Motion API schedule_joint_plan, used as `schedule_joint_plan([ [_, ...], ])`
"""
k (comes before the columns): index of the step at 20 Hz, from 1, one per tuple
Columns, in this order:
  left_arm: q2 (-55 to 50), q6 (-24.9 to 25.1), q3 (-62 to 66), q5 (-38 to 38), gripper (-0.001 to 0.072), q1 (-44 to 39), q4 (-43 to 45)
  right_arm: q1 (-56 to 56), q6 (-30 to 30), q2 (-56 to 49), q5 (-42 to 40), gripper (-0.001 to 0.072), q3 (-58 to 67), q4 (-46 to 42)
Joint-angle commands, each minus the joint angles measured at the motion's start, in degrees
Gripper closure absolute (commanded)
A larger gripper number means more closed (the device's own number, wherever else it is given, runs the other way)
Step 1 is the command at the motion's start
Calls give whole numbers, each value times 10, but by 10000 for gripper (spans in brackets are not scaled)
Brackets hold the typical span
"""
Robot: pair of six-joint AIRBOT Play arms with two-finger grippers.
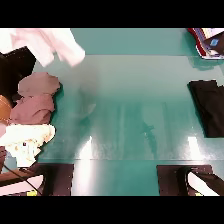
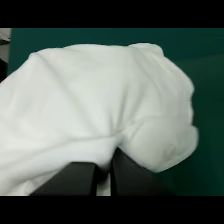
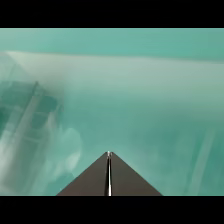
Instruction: Fold the shirts.
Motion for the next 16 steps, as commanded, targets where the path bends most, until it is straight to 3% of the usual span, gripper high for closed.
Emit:
schedule_joint_plan([
  [1,25,-32,-76,-68,680,-125,-5,0,-1,0,29,694,50,0],
  [3,18,-49,-171,-41,679,-195,-24,0,-1,0,47,694,59,0],
  [5,12,-49,-272,33,674,-247,-82,0,-1,1,62,694,61,0],
  [7,12,-49,-355,126,197,-270,-144,0,-1,1,71,694,61,0],
  [8,12,-51,-374,148,157,-269,-142,0,-1,1,73,694,61,0],
  [12,12,-55,-380,135,157,-153,-120,0,-1,1,74,694,61,1],
  [14,8,-45,-405,136,157,-71,-172,0,-1,1,76,694,61,1],
  [16,-10,-3,-440,146,157,-3,-243,0,-1,-4,77,694,61,3],
])
